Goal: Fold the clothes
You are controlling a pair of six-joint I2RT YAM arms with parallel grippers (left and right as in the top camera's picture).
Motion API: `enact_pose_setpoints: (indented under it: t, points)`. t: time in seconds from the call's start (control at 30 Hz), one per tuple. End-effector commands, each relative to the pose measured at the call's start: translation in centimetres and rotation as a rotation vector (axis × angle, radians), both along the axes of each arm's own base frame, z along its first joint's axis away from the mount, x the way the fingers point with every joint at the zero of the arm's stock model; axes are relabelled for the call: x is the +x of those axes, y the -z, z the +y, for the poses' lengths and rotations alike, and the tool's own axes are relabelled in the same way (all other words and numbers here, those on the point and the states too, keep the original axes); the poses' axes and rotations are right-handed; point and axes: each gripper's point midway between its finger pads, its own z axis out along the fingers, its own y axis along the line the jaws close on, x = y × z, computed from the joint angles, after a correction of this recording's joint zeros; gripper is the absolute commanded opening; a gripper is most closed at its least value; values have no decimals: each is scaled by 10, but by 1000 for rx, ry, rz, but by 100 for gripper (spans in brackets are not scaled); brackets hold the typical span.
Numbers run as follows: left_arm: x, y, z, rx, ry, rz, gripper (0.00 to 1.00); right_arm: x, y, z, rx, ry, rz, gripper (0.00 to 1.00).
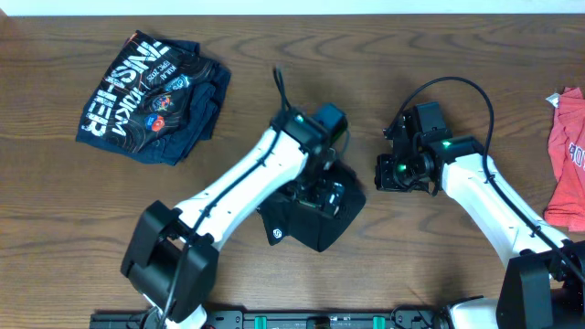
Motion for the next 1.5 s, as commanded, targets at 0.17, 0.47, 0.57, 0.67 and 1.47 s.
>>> enact_pose_setpoints:
  t: [0.17, 0.47, 0.57, 0.67, 1.47]
  points:
    - [40, -35, 51, 57, -84, -137, 98, -7, -5, 16, 64, -123, -19, 47]
    - [15, 24, 49, 0, -39, -25, 94, 5, 8, 55, 97, -261, -176, 74]
    - [10, 48, 53, 3, -41, -22, 77, 1, 16, 74, 153, -311, -199, 51]
    - [1, 66, 59, 16, -39, -9, 59, -2, 29, 70, 98, -305, -176, 5]
    - [-1, 70, 65, 42, -39, -15, 63, 2, 3, 89, 276, -369, -222, 75]
